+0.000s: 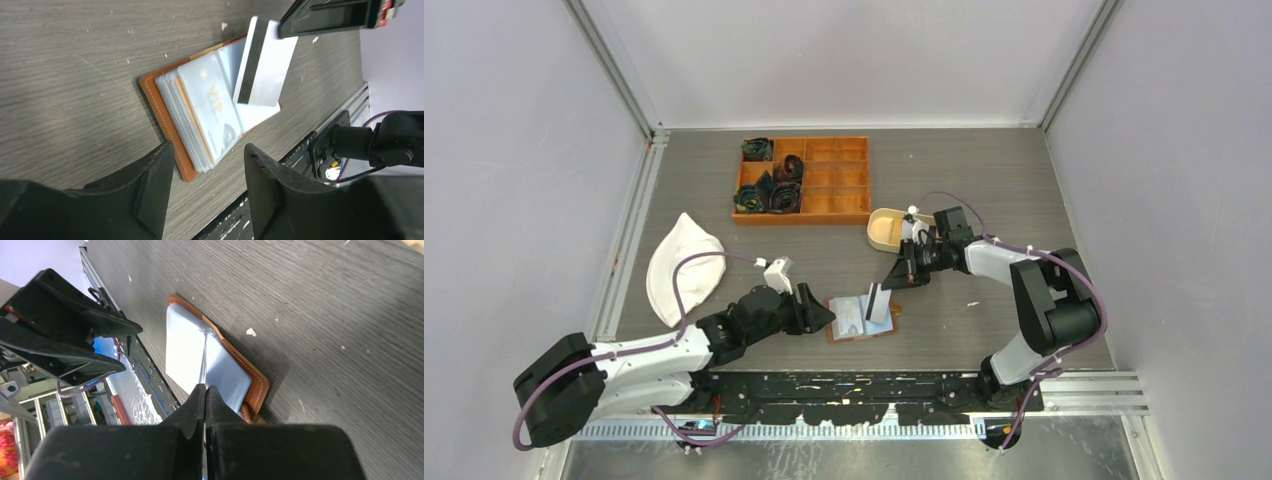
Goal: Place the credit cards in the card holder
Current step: Insert the credit card into the card holder.
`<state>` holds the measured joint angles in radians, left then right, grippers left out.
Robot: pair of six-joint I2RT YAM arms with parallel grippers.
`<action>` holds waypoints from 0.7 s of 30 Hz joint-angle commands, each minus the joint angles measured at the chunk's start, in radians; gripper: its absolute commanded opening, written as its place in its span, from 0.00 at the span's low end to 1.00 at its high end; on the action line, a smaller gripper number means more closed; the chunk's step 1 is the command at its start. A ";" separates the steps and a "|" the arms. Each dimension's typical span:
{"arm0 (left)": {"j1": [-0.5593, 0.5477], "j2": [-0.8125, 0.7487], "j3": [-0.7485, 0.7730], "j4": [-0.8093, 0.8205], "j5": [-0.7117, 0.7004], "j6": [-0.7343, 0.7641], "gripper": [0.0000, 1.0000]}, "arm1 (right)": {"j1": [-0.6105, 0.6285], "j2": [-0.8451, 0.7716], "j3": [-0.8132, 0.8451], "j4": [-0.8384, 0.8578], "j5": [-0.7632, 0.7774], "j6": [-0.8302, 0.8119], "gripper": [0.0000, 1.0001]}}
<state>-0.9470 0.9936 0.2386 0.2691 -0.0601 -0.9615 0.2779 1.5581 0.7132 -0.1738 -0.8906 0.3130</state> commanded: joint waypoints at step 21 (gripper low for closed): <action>0.002 0.235 0.158 -0.135 -0.095 0.027 0.48 | 0.020 0.037 -0.037 0.205 -0.088 0.139 0.01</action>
<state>-0.9470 1.2282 0.3683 0.1829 -0.1143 -0.9348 0.3042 1.6367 0.6907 -0.0433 -0.9565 0.4072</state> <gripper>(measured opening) 0.509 0.036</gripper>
